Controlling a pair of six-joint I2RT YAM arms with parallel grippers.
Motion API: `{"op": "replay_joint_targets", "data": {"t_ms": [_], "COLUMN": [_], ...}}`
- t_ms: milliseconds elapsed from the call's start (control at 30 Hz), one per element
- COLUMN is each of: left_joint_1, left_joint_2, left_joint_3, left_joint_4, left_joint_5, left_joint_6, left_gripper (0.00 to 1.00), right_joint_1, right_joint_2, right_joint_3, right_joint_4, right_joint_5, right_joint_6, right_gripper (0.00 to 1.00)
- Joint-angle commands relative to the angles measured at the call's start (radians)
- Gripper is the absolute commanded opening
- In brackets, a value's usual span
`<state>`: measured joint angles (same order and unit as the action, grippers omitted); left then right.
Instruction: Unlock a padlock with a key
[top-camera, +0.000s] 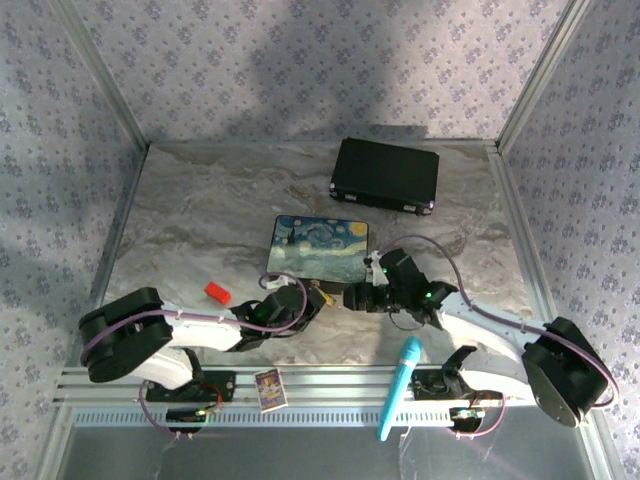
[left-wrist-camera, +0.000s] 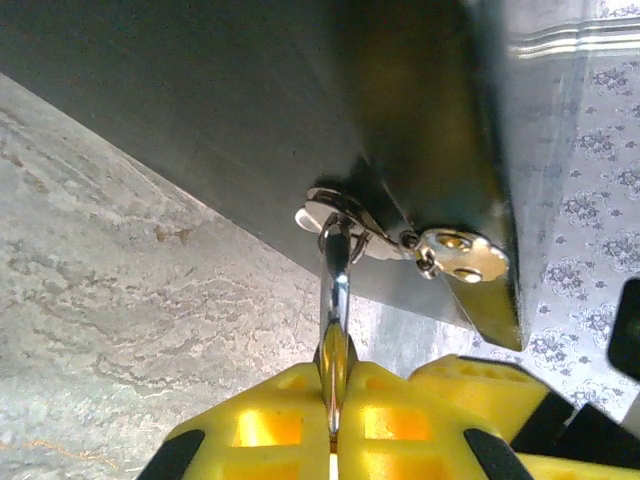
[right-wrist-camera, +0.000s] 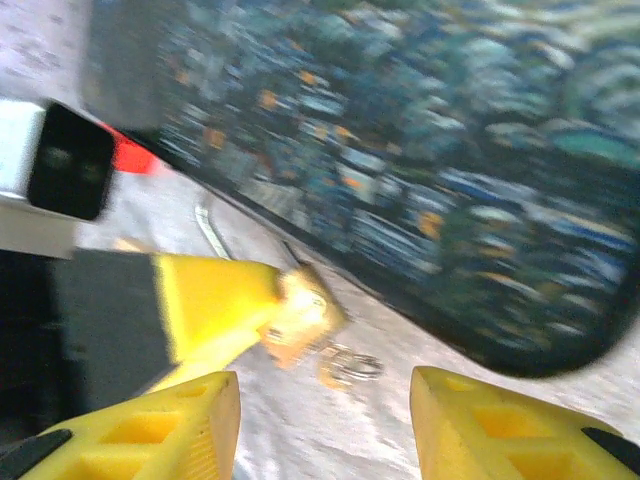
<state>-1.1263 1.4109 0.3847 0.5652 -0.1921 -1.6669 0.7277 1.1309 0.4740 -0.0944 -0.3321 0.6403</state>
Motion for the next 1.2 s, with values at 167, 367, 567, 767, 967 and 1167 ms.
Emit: {"op": "replay_joint_targets", "data": {"t_ms": [167,367,567,767,967,1167], "left_joint_1": [-0.006,-0.007,-0.006,-0.007,-0.007,-0.008], "left_joint_2": [-0.035,-0.057,-0.082,-0.087,-0.133,-0.160], "left_joint_3": [0.016,0.007,-0.004,0.001,-0.012,-0.014], "left_joint_4": [-0.055,-0.054,-0.055,-0.045,-0.084,-0.100], "left_joint_5": [0.002,0.002,0.001,0.019,0.001,0.002], "left_joint_6": [-0.020,-0.017,-0.015,-0.001,0.008,0.019], "left_gripper": [0.00,0.00,0.00,0.00,0.00,0.00], "right_joint_1": [0.292,0.334,0.359,0.355,0.340,0.325], "right_joint_2": [0.031,0.114,0.129,0.179,0.211,0.202], "right_joint_3": [0.115,0.126,0.097,0.123,0.119,0.094], "right_joint_4": [-0.161,-0.076,0.029,0.070,0.057,0.121], "right_joint_5": [0.525,0.501,0.486,0.471,0.418,0.396], "right_joint_6": [-0.346,-0.502,-0.565,-0.602,-0.619,-0.641], "right_gripper": [0.56,0.47,0.44,0.35,0.31,0.20]}}
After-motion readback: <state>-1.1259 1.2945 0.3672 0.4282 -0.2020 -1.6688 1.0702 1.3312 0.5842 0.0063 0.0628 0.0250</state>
